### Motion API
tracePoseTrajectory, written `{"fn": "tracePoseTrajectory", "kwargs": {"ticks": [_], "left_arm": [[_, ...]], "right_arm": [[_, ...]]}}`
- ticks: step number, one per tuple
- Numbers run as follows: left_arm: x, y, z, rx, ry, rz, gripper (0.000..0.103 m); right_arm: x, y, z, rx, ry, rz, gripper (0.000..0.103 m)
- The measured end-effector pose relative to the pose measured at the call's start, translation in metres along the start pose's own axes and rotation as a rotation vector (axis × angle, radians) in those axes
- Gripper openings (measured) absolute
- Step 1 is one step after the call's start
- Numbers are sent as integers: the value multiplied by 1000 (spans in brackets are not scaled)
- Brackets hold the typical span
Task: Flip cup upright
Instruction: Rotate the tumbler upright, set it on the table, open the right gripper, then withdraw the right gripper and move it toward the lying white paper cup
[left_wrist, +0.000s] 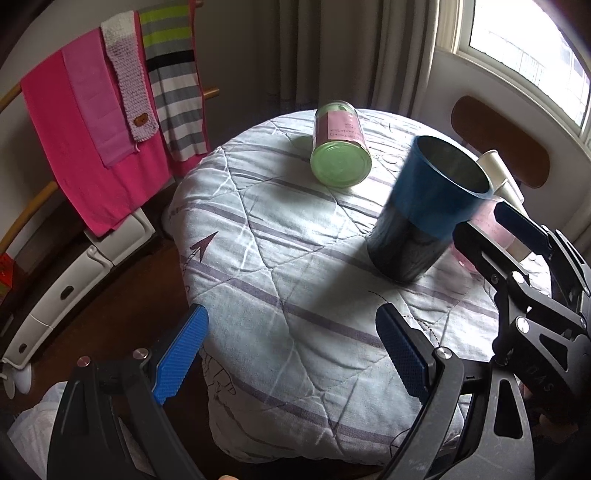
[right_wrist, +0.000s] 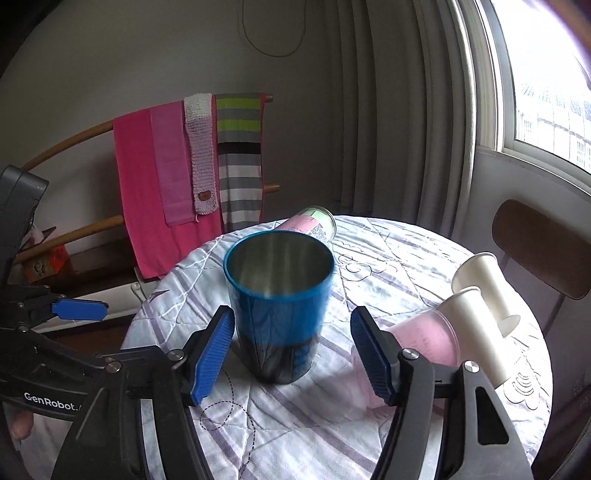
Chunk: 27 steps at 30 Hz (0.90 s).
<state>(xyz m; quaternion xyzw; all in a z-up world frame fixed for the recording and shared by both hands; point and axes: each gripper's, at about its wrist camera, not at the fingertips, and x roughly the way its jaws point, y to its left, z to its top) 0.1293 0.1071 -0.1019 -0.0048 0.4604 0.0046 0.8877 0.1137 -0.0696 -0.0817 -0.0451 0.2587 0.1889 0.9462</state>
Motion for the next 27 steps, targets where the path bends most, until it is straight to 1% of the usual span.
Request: {"fn": "tracePoseTrajectory", "kwargs": {"ticks": [5,7,11,14,17,23,27], "left_arm": [[-10,-8,-2,10,-13,1,94],[-15,-14,-3,17,-16,2,94],[-34,-31,-6,37,-47,-6,94],[-50,-48,-7,61,-82,1,94],[-67,-65,-7,77,-116,-3,96],[-98,-93,-13,91,-187,24,96],[-116,-108,-16,80,-238,83,99]], "right_arm": [[-11,-7,-2,13,4,8,68],[-18,-10,-3,17,3,-5,68],[-38,-15,-3,20,3,-34,68],[-56,-21,0,9,11,-89,79],[-74,-28,3,10,24,-123,79],[-104,-48,6,41,36,-152,79],[-119,-59,4,50,52,-176,80]]}}
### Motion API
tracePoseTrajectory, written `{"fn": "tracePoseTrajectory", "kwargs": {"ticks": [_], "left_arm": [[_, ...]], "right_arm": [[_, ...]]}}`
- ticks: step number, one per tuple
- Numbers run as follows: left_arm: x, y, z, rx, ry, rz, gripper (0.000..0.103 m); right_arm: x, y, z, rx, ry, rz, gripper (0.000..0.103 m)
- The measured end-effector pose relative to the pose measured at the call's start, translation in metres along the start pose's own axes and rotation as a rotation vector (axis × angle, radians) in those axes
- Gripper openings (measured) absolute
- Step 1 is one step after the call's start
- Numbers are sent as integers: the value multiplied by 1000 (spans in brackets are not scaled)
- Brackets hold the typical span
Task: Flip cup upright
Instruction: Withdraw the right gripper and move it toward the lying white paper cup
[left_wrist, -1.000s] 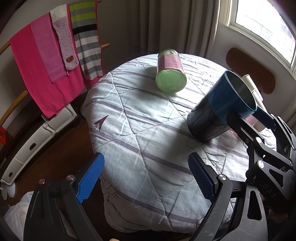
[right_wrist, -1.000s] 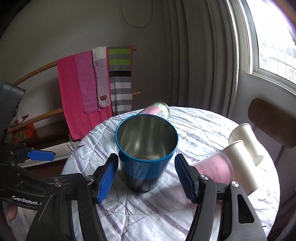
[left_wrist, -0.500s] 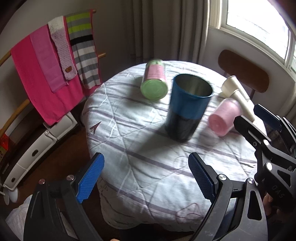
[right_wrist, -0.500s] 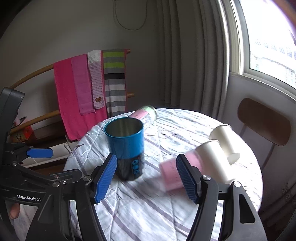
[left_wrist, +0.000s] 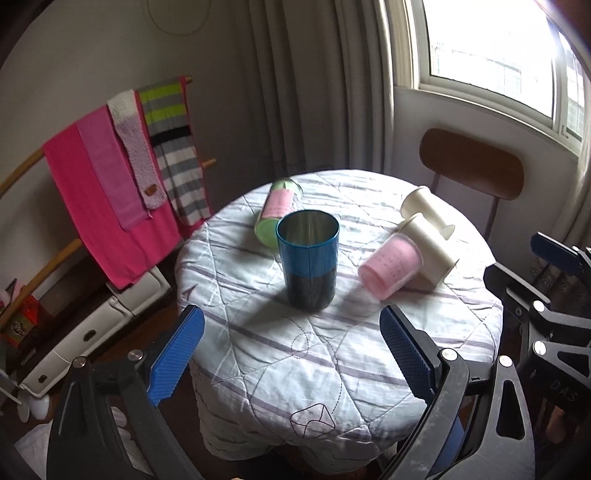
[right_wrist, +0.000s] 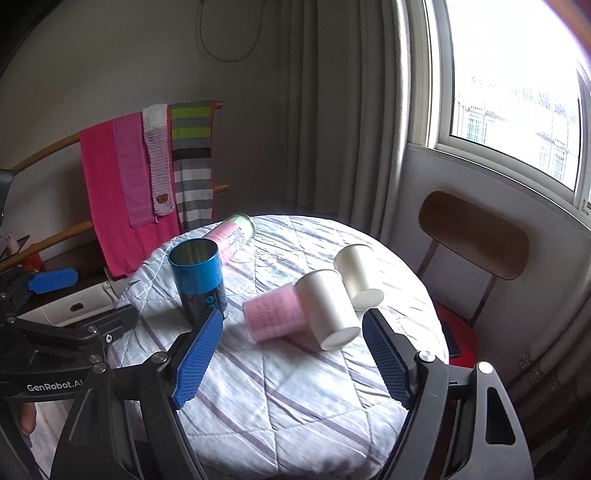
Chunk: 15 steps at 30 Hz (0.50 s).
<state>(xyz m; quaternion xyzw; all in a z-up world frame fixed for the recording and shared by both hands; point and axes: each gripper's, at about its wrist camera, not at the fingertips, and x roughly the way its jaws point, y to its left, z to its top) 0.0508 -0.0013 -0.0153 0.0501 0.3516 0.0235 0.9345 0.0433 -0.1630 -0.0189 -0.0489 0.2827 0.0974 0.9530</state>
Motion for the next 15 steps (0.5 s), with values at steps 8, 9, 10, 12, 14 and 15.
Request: {"fn": "tracePoseTrajectory", "kwargs": {"ticks": [8,9,10,12,14,15], "left_arm": [[-29,-19,4,-31,-58,16,101],[-31,-21,5,-26,-64,23,101],[-34,-24,5,-23,-72,29,101],[-37,-26,7,-22,-75,24,101],[-40,-28,8,-24,-77,12,101],[-41,-30,9,-28,-80,9,101]], "right_arm": [[-17,-16,-5,15,40,-2,80],[-19,-17,-4,18,40,-2,80],[-20,-19,-4,23,40,-3,80],[-24,-23,-4,30,40,-6,80],[-28,-26,-3,33,34,-8,80],[-29,-28,-3,35,32,-11,80]]}}
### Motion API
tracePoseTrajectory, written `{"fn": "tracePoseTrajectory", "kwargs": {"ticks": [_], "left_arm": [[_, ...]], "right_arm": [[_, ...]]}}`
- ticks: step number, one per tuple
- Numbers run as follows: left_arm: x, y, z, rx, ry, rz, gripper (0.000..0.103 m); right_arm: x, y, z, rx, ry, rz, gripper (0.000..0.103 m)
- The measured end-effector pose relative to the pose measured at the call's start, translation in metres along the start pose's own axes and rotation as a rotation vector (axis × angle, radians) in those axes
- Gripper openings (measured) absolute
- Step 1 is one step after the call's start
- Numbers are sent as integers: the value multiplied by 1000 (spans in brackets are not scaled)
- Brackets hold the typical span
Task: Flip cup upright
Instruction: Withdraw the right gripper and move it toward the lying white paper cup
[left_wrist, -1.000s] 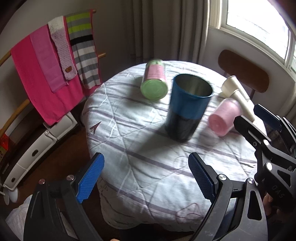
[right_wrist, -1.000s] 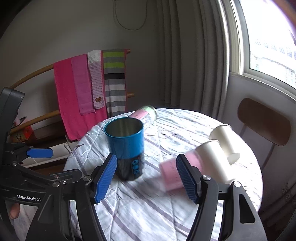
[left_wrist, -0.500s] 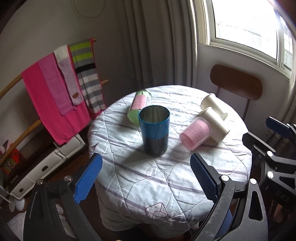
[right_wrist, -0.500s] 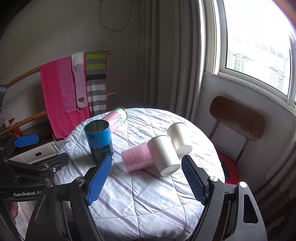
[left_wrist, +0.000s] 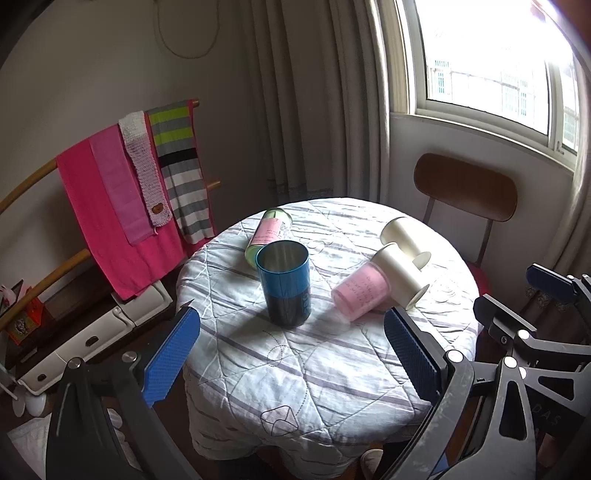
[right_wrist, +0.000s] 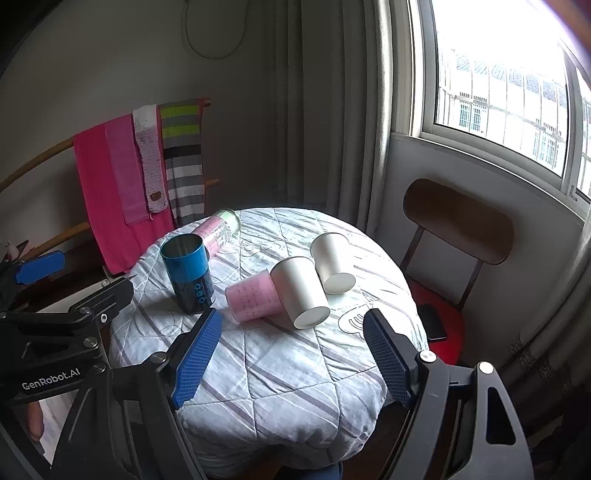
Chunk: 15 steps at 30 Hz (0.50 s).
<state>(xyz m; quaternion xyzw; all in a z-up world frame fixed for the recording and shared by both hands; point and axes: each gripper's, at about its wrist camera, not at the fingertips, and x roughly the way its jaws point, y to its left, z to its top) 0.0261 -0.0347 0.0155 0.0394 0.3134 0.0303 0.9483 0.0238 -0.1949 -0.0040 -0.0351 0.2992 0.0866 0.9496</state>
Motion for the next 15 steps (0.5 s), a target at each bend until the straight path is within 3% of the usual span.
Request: {"fn": "tracePoseTrajectory", "kwargs": {"ticks": [15], "left_arm": [[-1,-9,7,-11,11,-25,102]], "right_arm": [[-10,-6,4,-6,-27,-10,80]]}}
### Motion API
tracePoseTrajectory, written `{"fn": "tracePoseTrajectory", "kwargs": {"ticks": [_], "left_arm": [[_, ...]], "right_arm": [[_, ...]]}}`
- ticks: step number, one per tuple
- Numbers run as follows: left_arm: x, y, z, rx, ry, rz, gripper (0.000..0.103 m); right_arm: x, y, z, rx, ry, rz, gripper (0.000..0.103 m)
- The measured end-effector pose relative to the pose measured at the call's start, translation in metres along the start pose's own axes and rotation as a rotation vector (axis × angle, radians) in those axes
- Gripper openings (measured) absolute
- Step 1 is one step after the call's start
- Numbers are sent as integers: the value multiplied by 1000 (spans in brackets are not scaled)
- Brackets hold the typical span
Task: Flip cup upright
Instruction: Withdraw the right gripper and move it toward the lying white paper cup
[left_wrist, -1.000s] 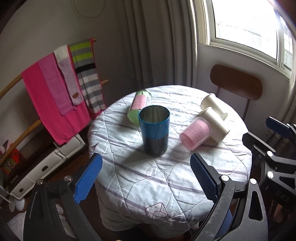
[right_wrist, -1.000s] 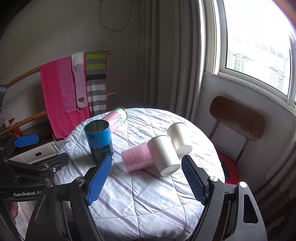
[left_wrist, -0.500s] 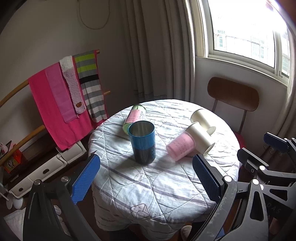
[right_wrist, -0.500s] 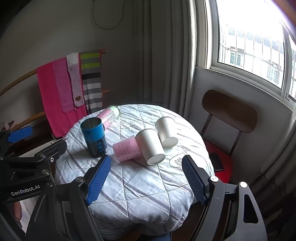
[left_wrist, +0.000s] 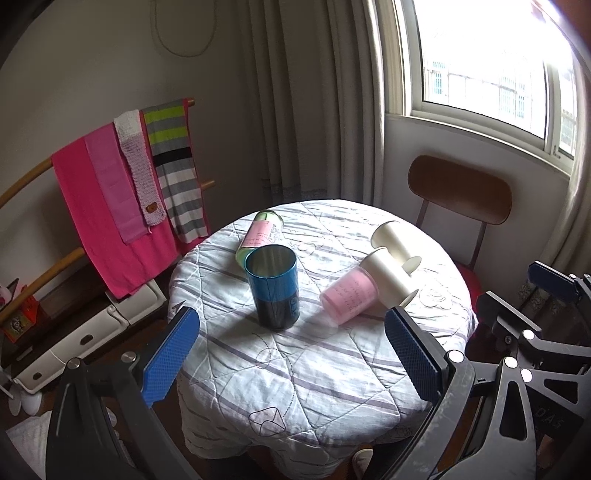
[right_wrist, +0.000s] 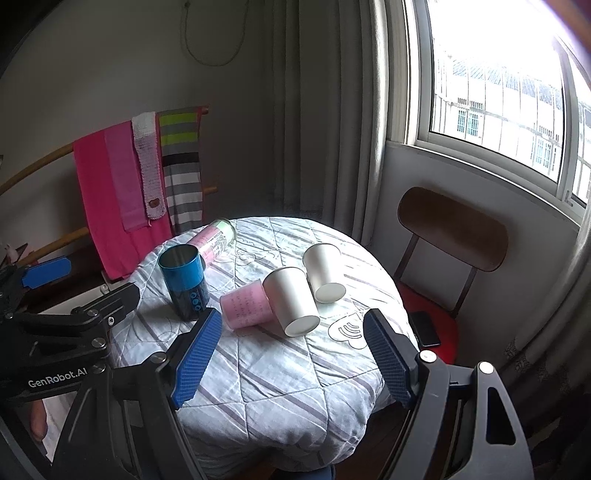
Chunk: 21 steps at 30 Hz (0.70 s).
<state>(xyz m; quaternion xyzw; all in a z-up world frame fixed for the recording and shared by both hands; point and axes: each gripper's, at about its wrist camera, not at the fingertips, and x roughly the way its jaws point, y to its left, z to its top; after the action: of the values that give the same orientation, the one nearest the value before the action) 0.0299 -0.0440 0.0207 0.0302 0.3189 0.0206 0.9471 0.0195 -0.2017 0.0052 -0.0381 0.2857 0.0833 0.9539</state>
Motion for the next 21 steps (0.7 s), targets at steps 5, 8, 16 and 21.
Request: {"fn": "tracePoseTrajectory", "kwargs": {"ticks": [5,8,16,21], "left_arm": [[2,-6,0,26,-11,34,102],[3,-9,0,41,-13,50,102],[8,-7,1,16,-4,44,102],[10,-2,1,-14,-3,17,103]], "right_arm": [[2,-3,1,5,3,-4,80],[3,-5,1,6,7,-7,80],[8,-7,2,2,24,-10,80],[8,-6,4,-21,15,-30,80]]}}
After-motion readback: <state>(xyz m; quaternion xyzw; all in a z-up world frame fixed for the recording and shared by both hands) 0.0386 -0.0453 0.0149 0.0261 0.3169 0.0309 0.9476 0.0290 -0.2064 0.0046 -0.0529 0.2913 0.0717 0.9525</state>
